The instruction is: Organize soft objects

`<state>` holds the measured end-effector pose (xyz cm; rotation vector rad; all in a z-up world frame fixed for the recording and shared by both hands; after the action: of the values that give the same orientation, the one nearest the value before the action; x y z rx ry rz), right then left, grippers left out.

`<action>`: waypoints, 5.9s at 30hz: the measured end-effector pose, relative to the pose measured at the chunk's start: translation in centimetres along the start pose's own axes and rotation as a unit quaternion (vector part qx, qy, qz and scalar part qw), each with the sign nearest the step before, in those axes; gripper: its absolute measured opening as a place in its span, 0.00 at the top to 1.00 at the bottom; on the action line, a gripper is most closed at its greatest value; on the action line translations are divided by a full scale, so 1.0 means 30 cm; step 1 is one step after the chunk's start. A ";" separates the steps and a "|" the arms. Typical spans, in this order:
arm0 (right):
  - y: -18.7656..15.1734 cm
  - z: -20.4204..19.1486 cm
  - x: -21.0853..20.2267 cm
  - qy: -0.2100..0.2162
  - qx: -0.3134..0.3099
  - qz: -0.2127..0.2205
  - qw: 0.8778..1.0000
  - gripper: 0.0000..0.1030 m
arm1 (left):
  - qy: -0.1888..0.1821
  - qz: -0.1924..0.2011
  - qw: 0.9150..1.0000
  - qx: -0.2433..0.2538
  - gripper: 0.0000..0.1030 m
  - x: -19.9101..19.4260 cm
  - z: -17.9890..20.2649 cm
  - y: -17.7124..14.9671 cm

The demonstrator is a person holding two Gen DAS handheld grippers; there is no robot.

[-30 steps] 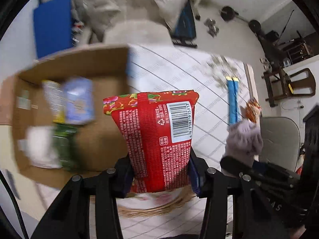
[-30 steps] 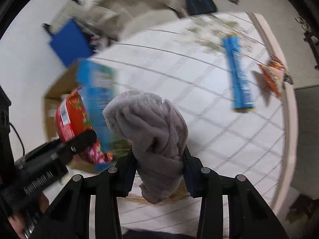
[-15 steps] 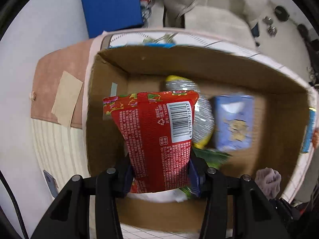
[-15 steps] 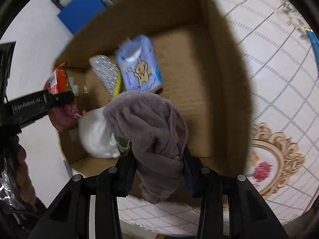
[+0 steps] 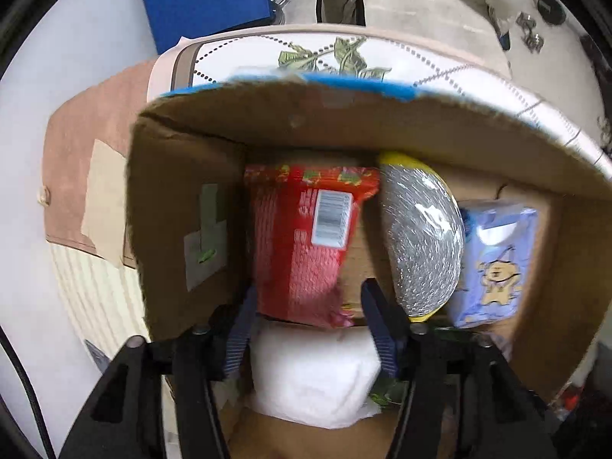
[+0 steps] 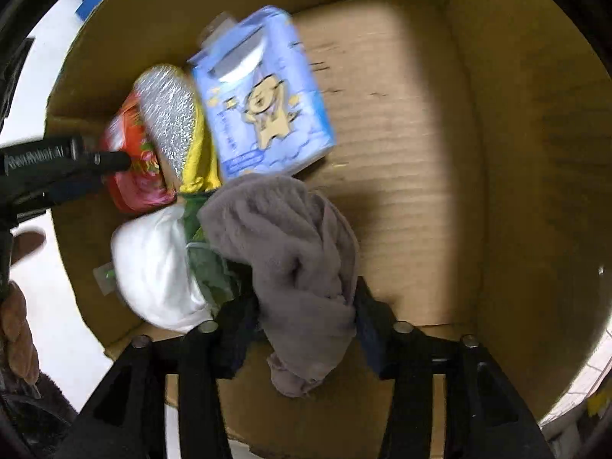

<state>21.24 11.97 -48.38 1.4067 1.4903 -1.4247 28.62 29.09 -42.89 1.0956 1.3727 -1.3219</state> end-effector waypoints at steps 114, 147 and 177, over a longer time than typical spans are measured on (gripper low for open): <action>0.073 0.241 -0.504 0.076 -0.052 0.103 0.990 0.85 | -0.104 0.030 0.994 0.035 0.66 -0.181 0.582 0.045; 0.007 0.224 -0.547 -0.034 -0.075 0.124 0.989 0.13 | -0.024 0.163 0.986 0.017 0.15 -0.373 0.329 -0.162; -0.306 0.236 -0.881 -0.067 -0.087 0.287 0.951 0.04 | 0.035 0.293 0.955 0.001 0.01 -0.635 0.305 -0.629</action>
<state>16.99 -0.24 -22.58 1.4428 0.9754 -0.9758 14.05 19.22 -20.69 1.4229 0.9779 -0.8520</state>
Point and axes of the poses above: each gripper's, at about its wrist camera, not at the fingertips, and x roughly the way its jaws point, z to its right, y to its top, the point moved 8 cm from there along x, roughly the way its jaws point, and after that the axes turned 9 degrees about x, right-handed, at the moved point
